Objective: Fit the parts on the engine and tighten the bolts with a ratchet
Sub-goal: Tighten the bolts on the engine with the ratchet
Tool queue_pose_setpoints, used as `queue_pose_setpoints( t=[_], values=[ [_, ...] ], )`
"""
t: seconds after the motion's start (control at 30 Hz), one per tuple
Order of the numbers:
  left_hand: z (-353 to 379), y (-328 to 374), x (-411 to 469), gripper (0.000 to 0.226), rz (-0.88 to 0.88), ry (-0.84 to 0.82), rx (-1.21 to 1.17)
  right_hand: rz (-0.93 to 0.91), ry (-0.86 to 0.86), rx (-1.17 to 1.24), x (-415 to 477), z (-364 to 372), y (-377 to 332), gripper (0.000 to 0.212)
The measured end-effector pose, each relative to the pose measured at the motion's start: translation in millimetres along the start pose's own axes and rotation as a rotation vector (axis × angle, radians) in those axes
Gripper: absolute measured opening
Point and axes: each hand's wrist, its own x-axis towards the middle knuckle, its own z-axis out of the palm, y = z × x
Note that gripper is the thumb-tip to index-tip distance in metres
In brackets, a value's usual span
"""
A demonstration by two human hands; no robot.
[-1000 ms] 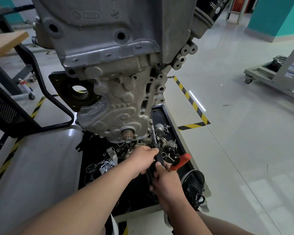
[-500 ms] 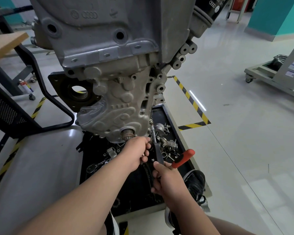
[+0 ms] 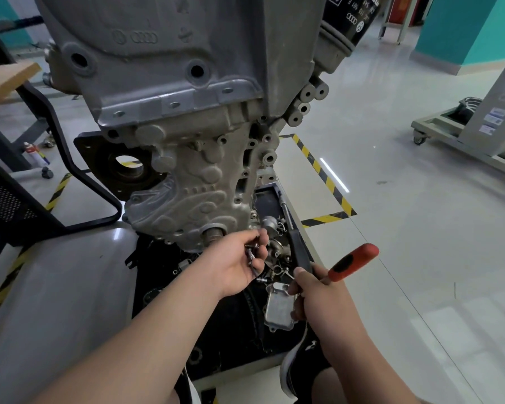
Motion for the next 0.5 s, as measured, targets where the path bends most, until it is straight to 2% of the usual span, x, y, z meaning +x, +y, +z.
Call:
queue_pose_setpoints(
  t=[0.2, 0.4, 0.5],
  values=[
    [5.3, 0.1, 2.8, 0.023, 0.032, -0.021, 0.035, 0.021, 0.01, 0.046, 0.7, -4.4, -7.3, 0.026],
    [12.5, 8.6, 18.9, 0.026, 0.034, 0.055, 0.006, -0.063, -0.053, -0.1, -14.6, -25.3, -19.2, 0.041],
    [19.0, 12.2, 28.0, 0.025, 0.03, 0.061, -0.067, -0.108, -0.071, -0.124, -21.0, -33.6, -24.7, 0.038]
  ],
)
